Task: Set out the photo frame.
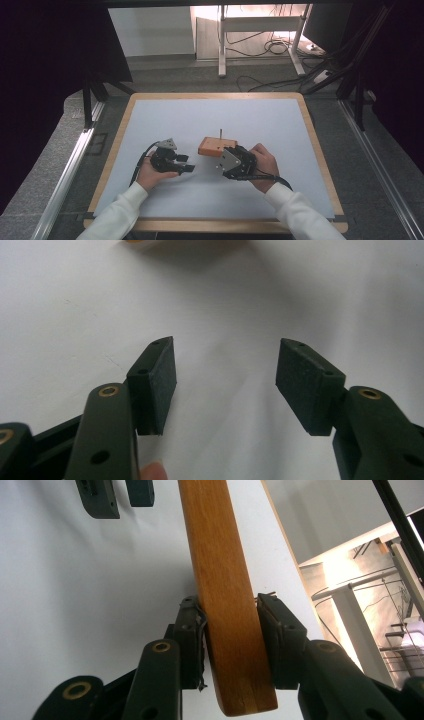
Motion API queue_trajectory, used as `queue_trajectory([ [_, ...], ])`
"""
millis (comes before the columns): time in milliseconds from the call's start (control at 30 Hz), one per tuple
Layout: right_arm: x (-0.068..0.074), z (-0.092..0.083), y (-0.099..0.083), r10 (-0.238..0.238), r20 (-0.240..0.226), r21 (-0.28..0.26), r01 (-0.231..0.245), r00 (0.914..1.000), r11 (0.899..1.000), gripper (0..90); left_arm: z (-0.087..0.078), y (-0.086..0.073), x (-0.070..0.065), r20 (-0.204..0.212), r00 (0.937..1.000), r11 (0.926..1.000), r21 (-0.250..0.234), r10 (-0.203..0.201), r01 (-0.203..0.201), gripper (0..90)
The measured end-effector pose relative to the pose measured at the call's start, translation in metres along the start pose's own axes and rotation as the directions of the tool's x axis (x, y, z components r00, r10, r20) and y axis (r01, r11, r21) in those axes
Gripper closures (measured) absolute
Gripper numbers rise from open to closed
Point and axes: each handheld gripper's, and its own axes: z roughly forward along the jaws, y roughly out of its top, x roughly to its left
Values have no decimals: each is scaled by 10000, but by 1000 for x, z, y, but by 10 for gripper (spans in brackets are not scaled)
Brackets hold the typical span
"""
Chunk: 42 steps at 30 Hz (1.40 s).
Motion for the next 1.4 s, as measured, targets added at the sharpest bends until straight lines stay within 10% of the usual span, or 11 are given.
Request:
queue_trajectory([
  [600, -13, -17, 9, 44, -857, -326, -72, 9963, 9994, 700, 0, -1, 2, -65, 10000, 10000, 16, -39, 39, 411],
  [900, -18, -39, 12, 560, -2265, -917, -785, 9724, 9927, 699, 1, -1, 1, -76, 10000, 9999, 87, -61, 62, 410],
  [1400, -42, -23, 6, 2371, -2094, -931, -2607, 9487, 9609, 626, 1, -1, 1, -81, 9999, 9999, 119, -80, 81, 403],
])
